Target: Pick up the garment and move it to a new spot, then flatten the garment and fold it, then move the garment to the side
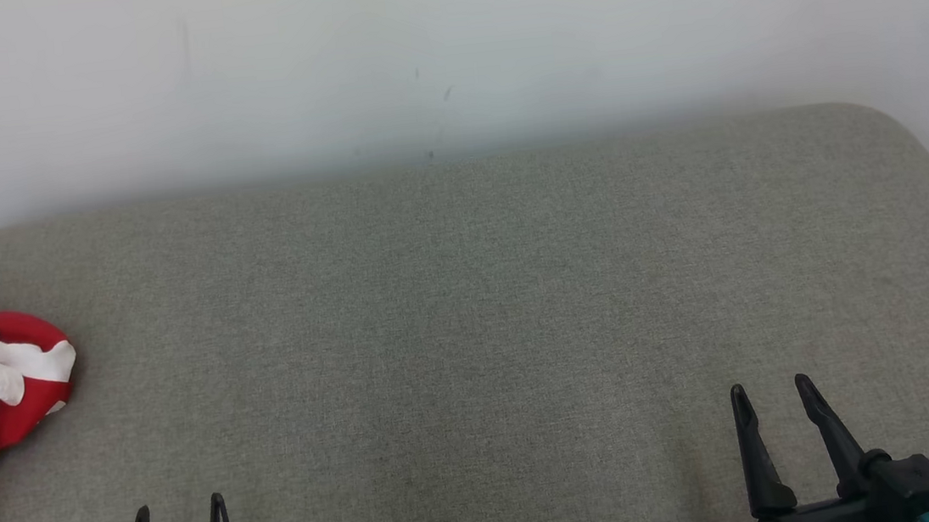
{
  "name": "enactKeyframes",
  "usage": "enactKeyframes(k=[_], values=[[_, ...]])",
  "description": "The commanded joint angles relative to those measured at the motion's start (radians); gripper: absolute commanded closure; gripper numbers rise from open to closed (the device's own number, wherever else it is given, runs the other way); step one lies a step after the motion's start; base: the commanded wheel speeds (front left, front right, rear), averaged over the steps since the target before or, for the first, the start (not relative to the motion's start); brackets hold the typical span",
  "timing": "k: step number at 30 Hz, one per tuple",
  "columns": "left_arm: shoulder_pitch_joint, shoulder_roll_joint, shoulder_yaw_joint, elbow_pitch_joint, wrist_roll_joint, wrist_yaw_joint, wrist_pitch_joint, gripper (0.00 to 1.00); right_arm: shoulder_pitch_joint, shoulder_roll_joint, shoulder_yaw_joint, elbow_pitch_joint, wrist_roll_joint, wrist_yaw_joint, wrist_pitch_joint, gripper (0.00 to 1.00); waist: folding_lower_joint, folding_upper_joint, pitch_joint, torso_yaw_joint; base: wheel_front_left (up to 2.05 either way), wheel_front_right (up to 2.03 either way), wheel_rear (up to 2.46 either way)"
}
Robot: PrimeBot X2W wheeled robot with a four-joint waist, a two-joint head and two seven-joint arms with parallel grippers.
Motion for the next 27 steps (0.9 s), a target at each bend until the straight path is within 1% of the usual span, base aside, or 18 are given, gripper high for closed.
enactKeyframes(k=[1, 6, 15, 27], values=[[0.004, -0.003, 0.01, 0.002, -0.013, -0.008, -0.004, 0.0, -0.002, -0.001, -0.003, -0.001, 0.007, 0.004, -0.005, 0.0, -0.0001, -0.0001, 0.002, 0.001, 0.0, 0.0, 0.0], [0.004, -0.004, 0.027, 0.008, -0.042, -0.026, -0.004, 0.0, 0.0, -0.001, -0.003, 0.001, 0.023, 0.004, -0.005, 0.0, -0.0001, -0.0001, 0.004, 0.002, 0.0, 0.0, 0.0], [0.002, -0.005, 0.039, 0.024, -0.063, -0.05, -0.004, 0.0, 0.003, -0.001, 0.001, 0.002, 0.041, 0.003, -0.003, 0.0, -0.0001, -0.0001, 0.005, 0.005, 0.0, 0.0, 0.0], [-0.008, -0.005, 0.039, 0.038, -0.068, -0.059, -0.004, 0.0, -0.002, -0.001, 0.004, 0.009, 0.05, 0.003, -0.003, 0.0, -0.0001, -0.0001, 0.003, 0.007, 0.0, 0.0, 0.0]])
